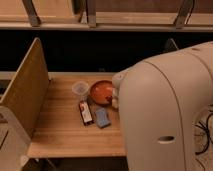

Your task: Place the pepper on the white sponge

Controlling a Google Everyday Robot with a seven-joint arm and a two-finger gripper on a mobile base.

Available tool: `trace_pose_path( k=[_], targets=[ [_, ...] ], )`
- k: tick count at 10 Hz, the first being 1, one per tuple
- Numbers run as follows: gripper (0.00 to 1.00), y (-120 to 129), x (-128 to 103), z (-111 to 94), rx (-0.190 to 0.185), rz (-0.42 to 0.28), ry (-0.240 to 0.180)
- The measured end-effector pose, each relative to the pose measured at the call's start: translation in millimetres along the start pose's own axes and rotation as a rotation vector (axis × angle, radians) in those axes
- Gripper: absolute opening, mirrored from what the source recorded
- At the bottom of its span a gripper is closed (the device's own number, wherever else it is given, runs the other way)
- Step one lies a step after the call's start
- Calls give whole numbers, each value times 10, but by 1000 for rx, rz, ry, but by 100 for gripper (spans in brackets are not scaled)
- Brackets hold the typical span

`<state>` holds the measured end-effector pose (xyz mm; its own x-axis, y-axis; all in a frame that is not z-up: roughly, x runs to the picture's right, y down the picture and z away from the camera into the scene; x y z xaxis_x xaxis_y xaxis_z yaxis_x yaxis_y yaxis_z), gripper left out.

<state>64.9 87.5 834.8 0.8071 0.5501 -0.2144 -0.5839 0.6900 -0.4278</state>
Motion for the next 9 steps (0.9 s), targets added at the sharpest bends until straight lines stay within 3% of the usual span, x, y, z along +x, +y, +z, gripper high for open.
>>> trace_pose_path(
  k=[1, 2, 7, 9],
  targets=[
    [0, 538, -223, 107, -89, -92, -22],
    [0, 636, -266, 120, -105, -110, -27],
    [0, 655, -261, 162, -116, -108, -27],
    [14, 847, -334, 336, -175, -135, -27]
  ],
)
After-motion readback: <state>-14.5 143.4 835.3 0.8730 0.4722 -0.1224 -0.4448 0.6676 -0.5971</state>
